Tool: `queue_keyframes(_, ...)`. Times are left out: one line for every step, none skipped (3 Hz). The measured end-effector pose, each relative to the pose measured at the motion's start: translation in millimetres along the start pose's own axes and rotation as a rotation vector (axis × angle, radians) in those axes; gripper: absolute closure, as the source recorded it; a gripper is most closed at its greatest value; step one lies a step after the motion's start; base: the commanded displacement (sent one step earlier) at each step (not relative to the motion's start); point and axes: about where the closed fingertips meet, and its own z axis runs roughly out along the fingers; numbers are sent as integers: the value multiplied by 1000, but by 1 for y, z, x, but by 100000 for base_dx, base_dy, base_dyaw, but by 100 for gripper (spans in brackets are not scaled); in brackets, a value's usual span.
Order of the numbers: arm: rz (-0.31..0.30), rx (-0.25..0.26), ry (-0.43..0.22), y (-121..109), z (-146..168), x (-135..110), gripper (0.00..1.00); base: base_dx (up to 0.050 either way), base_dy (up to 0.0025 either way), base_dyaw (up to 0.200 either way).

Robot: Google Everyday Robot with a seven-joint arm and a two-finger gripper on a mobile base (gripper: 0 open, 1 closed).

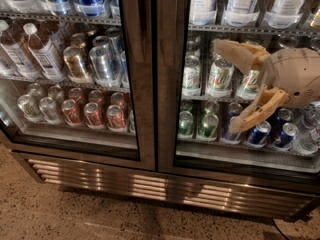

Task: Open right fridge door

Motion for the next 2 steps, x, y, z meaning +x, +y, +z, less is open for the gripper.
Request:
queue_keyframes(-42,-1,5,5,5,-24,0,0,0,0)
queue_keyframes(-42,-1,5,5,5,-24,0,0,0,0)
